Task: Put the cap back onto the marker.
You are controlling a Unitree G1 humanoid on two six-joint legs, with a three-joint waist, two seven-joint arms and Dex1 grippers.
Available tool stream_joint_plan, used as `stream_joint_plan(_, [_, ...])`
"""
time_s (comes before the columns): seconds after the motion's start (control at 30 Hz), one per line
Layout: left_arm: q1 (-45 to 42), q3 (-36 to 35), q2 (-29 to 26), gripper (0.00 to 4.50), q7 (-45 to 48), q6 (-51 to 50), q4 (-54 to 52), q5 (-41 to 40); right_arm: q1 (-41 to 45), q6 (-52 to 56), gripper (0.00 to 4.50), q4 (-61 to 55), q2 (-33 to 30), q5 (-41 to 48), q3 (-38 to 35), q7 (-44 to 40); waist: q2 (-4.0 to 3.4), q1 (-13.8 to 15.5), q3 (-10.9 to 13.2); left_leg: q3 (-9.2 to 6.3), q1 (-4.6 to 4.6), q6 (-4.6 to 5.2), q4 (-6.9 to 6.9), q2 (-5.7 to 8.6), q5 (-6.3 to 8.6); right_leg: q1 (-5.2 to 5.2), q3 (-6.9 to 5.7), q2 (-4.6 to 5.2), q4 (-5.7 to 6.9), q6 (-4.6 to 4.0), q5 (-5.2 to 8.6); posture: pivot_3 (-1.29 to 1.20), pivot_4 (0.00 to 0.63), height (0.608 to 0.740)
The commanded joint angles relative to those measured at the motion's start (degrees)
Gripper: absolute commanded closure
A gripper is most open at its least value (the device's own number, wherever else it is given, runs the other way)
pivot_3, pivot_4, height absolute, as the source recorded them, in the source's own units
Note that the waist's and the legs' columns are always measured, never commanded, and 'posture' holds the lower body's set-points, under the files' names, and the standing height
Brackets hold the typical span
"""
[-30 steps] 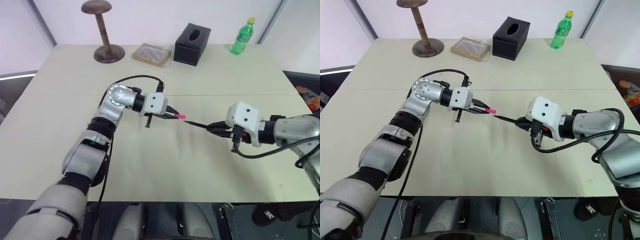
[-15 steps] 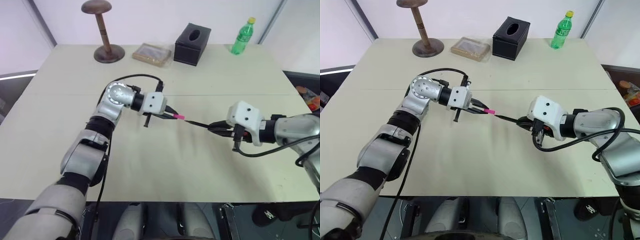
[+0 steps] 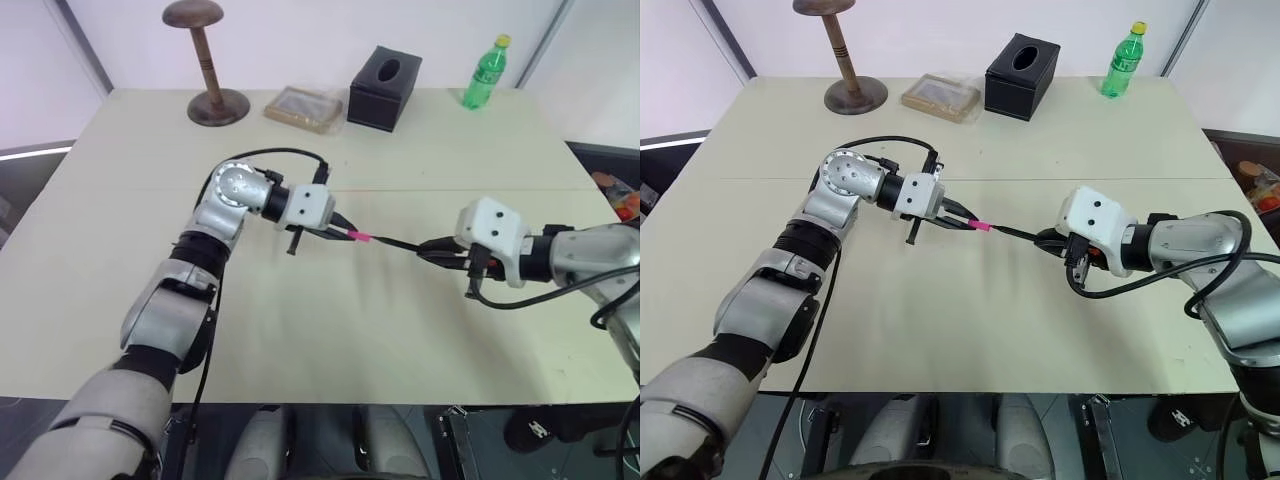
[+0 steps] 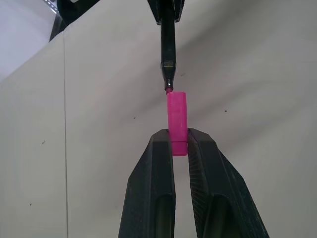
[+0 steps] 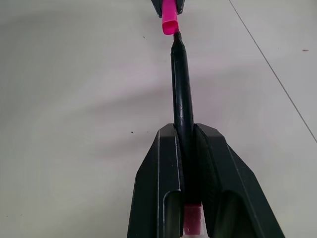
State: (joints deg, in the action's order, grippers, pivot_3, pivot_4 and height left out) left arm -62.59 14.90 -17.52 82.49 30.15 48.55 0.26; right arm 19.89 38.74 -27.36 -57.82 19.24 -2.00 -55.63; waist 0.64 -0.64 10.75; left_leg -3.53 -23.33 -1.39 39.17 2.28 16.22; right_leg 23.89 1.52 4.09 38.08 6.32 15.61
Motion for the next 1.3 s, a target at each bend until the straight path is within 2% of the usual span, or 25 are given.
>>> stream_joint_plan(0.03, [-0.1, -0.5, -0.1, 4.50, -0.3, 0.0, -2.0, -1.2, 1.0, -0.5, 4.45, -1.1, -0.7, 0.1, -0.6, 0.0, 0.00, 0.0, 0.0, 0.00, 0.00, 0.00, 0.00, 0.00, 0.00, 0.00, 0.00, 0.00, 0.00, 0.00, 0.00, 0.00, 0.150, 0.740])
stream_joint_plan(0.83, [0.0, 0.4, 1.1, 4.50, -1.6, 1.2, -1.4, -0.2, 1.4, 0.8, 4.45, -2.6, -0.2, 0.7, 0.0, 0.5, 0.00, 0.0, 0.0, 0.00, 0.00, 0.00, 0.00, 0.00, 0.00, 0.00, 0.00, 0.00, 0.00, 0.00, 0.00, 0.00, 0.150, 0.740])
stream_joint_plan(1.3, [0.5, 1.0, 1.7, 4.50, -0.9, 2.1, -1.6, 0.3, 4.4, 2.1, 4.45, -2.7, 0.6, 0.9, 1.7, 0.8, 0.00, 0.0, 0.0, 0.00, 0.00, 0.00, 0.00, 0.00, 0.00, 0.01, 0.00, 0.00, 0.00, 0.00, 0.00, 0.00, 0.150, 0.740])
